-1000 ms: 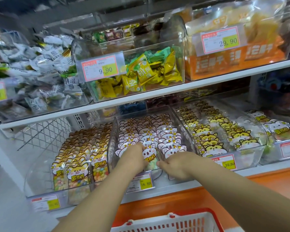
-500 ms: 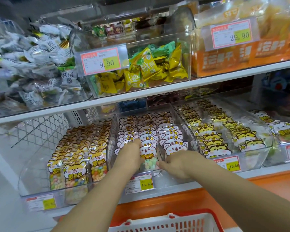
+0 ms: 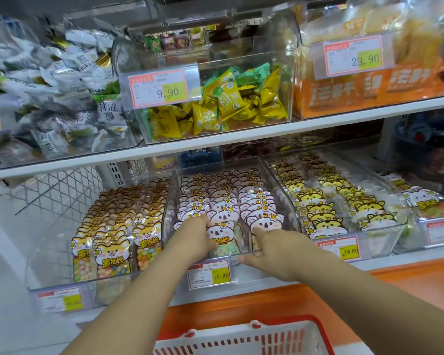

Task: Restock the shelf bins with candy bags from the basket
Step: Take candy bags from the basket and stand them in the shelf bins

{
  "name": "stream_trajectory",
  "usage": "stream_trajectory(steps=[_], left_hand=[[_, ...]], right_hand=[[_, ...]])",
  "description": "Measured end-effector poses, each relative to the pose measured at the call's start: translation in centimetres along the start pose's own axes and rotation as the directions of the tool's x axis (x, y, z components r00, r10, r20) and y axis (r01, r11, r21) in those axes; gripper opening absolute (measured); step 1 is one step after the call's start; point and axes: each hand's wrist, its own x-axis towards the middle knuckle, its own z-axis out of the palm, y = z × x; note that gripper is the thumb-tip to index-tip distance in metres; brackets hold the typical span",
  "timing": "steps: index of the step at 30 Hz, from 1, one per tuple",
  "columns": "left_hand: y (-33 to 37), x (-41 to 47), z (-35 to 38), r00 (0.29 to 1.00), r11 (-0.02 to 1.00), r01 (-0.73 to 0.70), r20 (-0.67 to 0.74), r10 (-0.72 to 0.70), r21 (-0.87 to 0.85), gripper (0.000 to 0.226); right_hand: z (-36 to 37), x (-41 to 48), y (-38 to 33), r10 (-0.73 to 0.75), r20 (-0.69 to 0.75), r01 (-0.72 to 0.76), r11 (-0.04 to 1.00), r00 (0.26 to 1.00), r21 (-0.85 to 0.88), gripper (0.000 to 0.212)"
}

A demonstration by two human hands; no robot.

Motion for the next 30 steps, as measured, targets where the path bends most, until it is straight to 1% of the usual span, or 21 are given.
stream_trajectory(steps=[4, 7, 10, 13, 17, 19, 21, 23, 25, 26, 27, 28, 30], left_hand=[[1.5, 0.6, 1.0, 0.998, 1.000, -0.012, -0.054, 0.013, 0.022, 0.045], [1.8, 1.0, 1.4, 0.997, 1.000, 0.011, -0.079, -0.010, 0.014, 0.048], [1.4, 0.8, 1.5, 0.995, 1.000, 0.014, -0.096, -0.016, -0.022, 0.052], [1.1, 0.3, 1.3, 0.989, 0.998, -0.011, -0.145, 0.002, -0.066, 0.054], [1.2, -1.1, 0.6, 0.976, 0.998, -0.024, -0.219, 0.012, -0.053, 0.067], [1.3, -2.6, 0.3, 0.964, 0.998, -0.048, -0.265, 0.033, -0.052, 0.065], [1.1, -4.3, 0.4, 0.937, 0.990, -0.120, -0.338, 0.090, -0.070, 0.058], [0.6, -6.0, 1.0, 0.903, 0.960, -0.245, -0.393, 0.175, -0.135, 0.053], [0.1, -8.3, 2.0, 0.872, 0.896, -0.378, -0.416, 0.259, -0.233, 0.048], [-0.3, -9.7, 2.8, 0.863, 0.866, -0.416, -0.422, 0.279, -0.278, 0.046], [-0.7, -11.1, 3.7, 0.863, 0.848, -0.428, -0.421, 0.281, -0.312, 0.045], [-1.3, -12.7, 4.8, 0.879, 0.846, -0.407, -0.399, 0.261, -0.343, 0.044], [-2.8, -15.5, 7.2, 0.930, 0.850, -0.317, -0.313, 0.193, -0.420, 0.041]], right_hand=[[0.2, 0.2, 0.0, 0.000, -0.018, 0.000, 1.000, 1.000, -0.008, 0.083], [0.3, 0.2, 0.1, 0.004, -0.030, -0.004, 1.000, 1.000, 0.003, 0.082], [0.3, 0.1, 0.2, 0.000, -0.050, -0.001, 1.000, 0.999, -0.013, 0.078], [0.2, -0.1, 0.1, -0.011, -0.077, 0.008, 0.999, 0.997, -0.037, 0.075], [0.2, -1.1, -0.2, -0.033, -0.162, 0.026, 0.999, 0.986, -0.041, 0.069], [0.1, -2.2, -0.5, -0.056, -0.226, 0.045, 0.998, 0.972, -0.053, 0.062], [0.1, -3.5, -0.7, -0.103, -0.308, 0.079, 0.993, 0.946, -0.091, 0.052], [0.2, -4.5, -0.9, -0.157, -0.374, 0.134, 0.987, 0.914, -0.087, 0.043], [0.8, -5.7, -0.9, -0.188, -0.412, 0.191, 0.981, 0.891, -0.036, 0.039], [1.5, -6.4, -1.0, -0.199, -0.430, 0.215, 0.977, 0.881, -0.013, 0.039], [2.2, -7.1, -1.1, -0.205, -0.449, 0.237, 0.971, 0.870, 0.015, 0.040], [3.3, -8.0, -1.5, -0.206, -0.451, 0.251, 0.967, 0.868, 0.041, 0.040], [5.7, -9.5, -2.5, -0.196, -0.386, 0.247, 0.965, 0.902, 0.087, 0.040]])
